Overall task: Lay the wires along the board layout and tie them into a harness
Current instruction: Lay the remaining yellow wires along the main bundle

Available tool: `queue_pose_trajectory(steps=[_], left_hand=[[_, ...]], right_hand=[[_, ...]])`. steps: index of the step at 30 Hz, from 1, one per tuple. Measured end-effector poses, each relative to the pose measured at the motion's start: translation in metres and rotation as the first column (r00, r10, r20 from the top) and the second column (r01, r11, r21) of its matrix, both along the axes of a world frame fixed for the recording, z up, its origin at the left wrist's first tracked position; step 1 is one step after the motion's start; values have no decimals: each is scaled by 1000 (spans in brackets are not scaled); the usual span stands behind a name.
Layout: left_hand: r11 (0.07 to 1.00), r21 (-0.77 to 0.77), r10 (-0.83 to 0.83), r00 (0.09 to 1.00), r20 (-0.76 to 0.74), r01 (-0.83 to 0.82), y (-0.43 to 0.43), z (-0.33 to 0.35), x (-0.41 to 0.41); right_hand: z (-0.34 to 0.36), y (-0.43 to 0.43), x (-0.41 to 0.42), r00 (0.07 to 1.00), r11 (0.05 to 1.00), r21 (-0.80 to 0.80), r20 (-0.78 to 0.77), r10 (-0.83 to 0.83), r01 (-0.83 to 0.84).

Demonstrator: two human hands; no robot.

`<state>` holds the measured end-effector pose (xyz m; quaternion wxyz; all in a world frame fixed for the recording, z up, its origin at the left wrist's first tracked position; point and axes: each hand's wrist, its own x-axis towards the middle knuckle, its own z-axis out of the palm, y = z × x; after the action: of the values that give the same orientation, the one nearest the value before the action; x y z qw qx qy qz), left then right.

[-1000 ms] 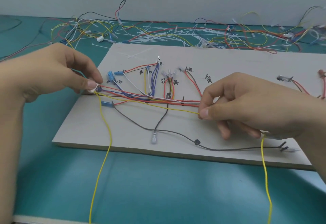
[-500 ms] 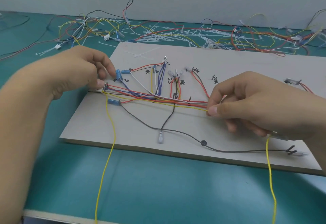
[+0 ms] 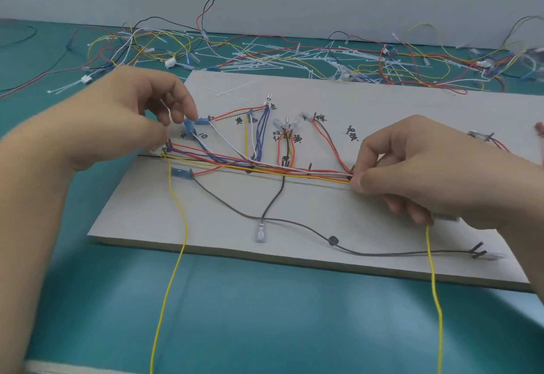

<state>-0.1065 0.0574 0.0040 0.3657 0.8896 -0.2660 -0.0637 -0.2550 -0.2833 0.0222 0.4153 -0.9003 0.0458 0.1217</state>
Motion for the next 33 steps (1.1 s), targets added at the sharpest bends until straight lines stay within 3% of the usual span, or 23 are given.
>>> queue_pose_trajectory(steps=[4, 7, 10, 12, 15, 21, 33], left_hand=[[986, -154, 86, 989, 117, -68, -28, 10, -9], [999, 14, -45, 985, 166, 43, -69, 28, -23], [936, 266, -256, 964, 70, 229, -112, 35, -41], [901, 314, -331, 942, 49, 300, -133, 30, -50], [902, 246, -373, 927, 35, 354, -142, 14, -56], [947, 100, -316, 940, 131, 304, -139, -2, -61], [958, 91, -285, 938, 196, 272, -152, -6, -70]], right_hand=[[1, -1, 0, 997, 998, -48, 63, -43, 46], [2, -3, 1, 995, 996, -68, 84, -54, 60], [0, -3, 2, 996, 995, -76, 64, -66, 71], [-1, -3, 4, 997, 994, -84, 43, -70, 73], [-3, -4, 5, 997, 994, -68, 16, -81, 81], [-3, -8, 7, 995, 991, -97, 14, -95, 96], [1, -21, 9, 984, 983, -109, 120, -135, 149]])
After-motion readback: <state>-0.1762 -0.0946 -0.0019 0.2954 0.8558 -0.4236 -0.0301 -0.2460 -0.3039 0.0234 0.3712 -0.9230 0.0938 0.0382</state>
